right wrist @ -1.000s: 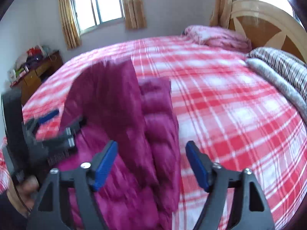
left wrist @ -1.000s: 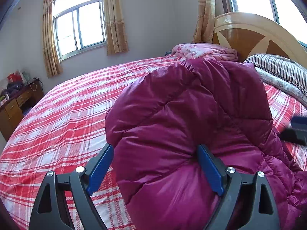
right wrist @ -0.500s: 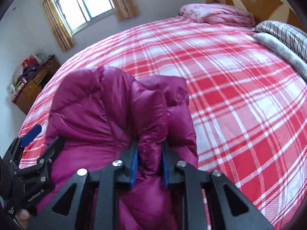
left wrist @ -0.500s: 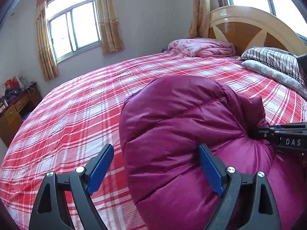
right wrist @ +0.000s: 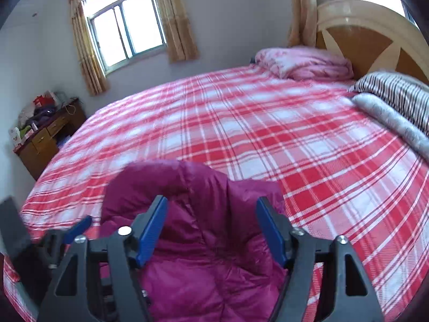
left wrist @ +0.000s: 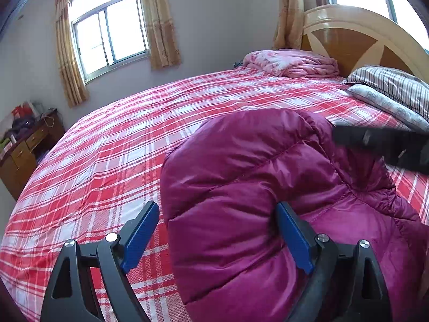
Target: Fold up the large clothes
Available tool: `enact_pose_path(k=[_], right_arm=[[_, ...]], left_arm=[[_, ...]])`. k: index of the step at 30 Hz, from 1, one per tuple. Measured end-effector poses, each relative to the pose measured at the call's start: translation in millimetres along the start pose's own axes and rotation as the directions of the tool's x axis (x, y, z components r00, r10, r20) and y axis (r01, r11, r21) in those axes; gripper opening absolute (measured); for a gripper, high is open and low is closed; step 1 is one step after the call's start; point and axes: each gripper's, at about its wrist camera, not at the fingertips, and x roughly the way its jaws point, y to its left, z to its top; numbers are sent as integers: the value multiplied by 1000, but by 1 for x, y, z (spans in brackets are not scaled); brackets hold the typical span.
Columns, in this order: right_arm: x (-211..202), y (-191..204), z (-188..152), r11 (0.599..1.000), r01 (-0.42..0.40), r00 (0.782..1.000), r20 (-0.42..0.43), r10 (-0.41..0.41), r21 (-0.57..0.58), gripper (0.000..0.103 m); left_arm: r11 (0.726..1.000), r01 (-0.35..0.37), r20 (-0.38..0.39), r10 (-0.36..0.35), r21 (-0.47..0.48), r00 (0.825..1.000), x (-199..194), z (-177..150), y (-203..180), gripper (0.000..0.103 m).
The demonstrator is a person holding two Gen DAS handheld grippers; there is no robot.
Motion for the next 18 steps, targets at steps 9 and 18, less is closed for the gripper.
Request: enact_pose_path(k=[9,18], right_arm=[[18,-33,-33,999,37,999,-39,-37,13,53],[38,-47,-40,998,22,997,-81,-17,60,53]], left_arm=[[1000,-14,-82,13,-7,997,30,1,-16,101],[997,43,-151,-53,-69,987,54,-4,-14,102]])
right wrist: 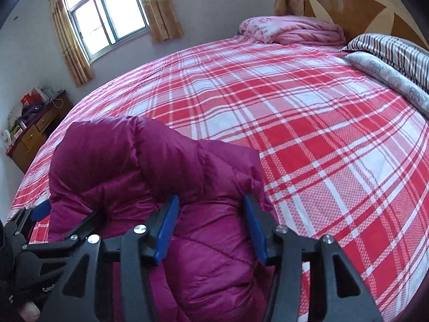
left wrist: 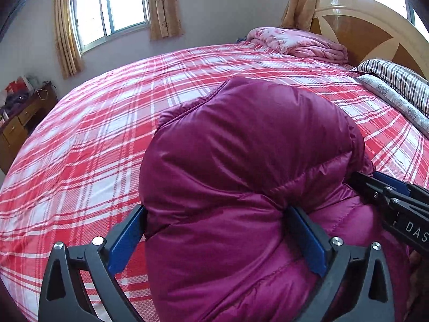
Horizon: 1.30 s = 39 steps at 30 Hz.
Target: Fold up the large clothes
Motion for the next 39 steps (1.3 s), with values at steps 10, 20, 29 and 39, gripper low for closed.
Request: enact_pose_path(k=[10,20,29,39], right_arm=[[6,1,0,1000,10,1000,-25,-10,-1,55],[8,6,-2,999,45,999,-22,-46,-24,57],[13,5,-1,998,49,998,-42,-50,-30,58],[17,7,-1,997,70,995,-63,-72,-44,60]], left_arm=[[1000,15,-22,-15,-8,1000,7,-1,0,102],[999,-31,125,27,32,992,-4,28,-4,102],[999,9,-32,-10,-52,999,35,30,11,102],[999,-2,-48,0,-32,999,40,24,6,102]])
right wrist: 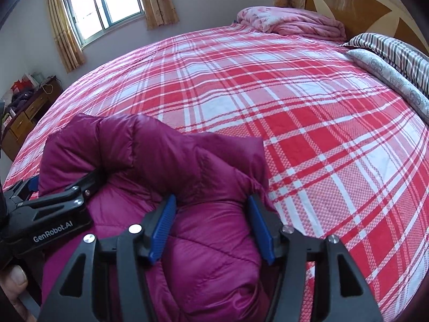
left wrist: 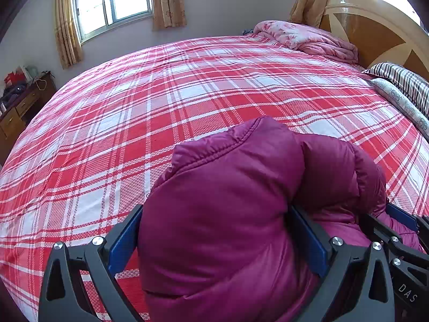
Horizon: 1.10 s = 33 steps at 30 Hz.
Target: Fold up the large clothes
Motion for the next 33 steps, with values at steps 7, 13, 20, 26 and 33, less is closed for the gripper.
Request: enact_pose_path(k=[7,13,20,26,33], right_arm=[[1,0,0,1000,5,1000,-5,-5,-3,60],[2,1,0,1000,8,1000,-10,-8,-6,61],[3,1,0,1000,6,1000,-11,-6,-6,61],[-16,-13,-1,998,-65,998,22,65,12,75],[-44,-64,-20,979,-147,987,90,135,138,97]], left_arm=[[1000,11,-18,-11,-3,1000,3,0,1,102],[1000,14,-23,-14,-3,1000,5,0,1,102],[1000,13,-24,-13,-1,1000,6,0,0,102],[993,90,-22,-92,-76,996,-15,-13,18,102],[960,230,55,-224,-160,973,-75,-59,55,102]])
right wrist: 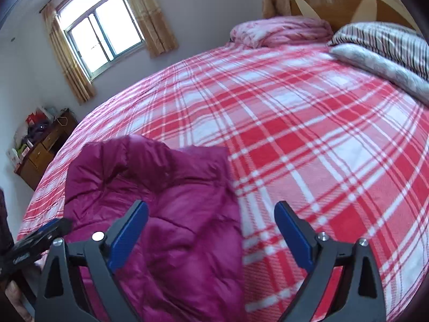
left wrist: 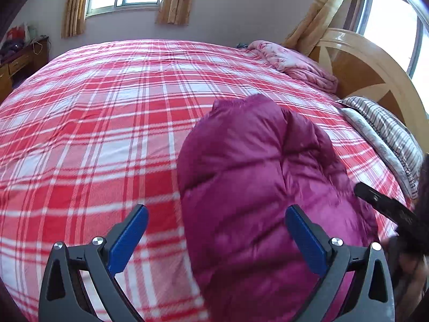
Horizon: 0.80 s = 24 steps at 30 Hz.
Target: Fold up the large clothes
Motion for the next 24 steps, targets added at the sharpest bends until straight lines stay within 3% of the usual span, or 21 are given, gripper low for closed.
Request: enact_pose_path(k=[3,7,11,14,15,16,17,19,21,24], right_arm=[[4,-9,-4,998,-60,997,-53,62,34,97],[6,-3,-11,995,-96,992,-86,95,-10,93],[10,2,-19,981,-194,975,-113,193,1,67],[14,6,-26,973,-229,965,-132,228,6,60],[14,6,-27,966,-258,956,-139,258,20,45],[13,5,-28,955,-292,944,-143,296,46,36],[10,5,-29,950,-306,941,-136,311,55,29],[1,13,-32,956,-294,948,-123,293,18,25],[-7,23,-36,957,-289,951,-113,287,-3,23],[-19,39,-40,946,-324,941,-103,322,-2,22]], left_arm=[[998,51,-31,-51,-27,998,-2,-15,4,102],[993,93,-46,-96,-79,994,4,-25,6,102],[977,156,-54,-165,-146,985,14,-27,9,102],[980,161,-49,-167,-117,985,15,-29,-3,102],[979,171,-51,-177,-110,983,14,-28,-7,100],[975,200,-50,-206,-98,977,12,-28,-11,82],[975,209,-49,-213,-79,976,9,-26,-15,74],[987,163,-31,-163,9,986,-7,-26,-30,57],[989,142,-21,-141,52,990,-19,-27,-36,46],[993,110,-14,-109,48,994,-42,-27,-31,43]])
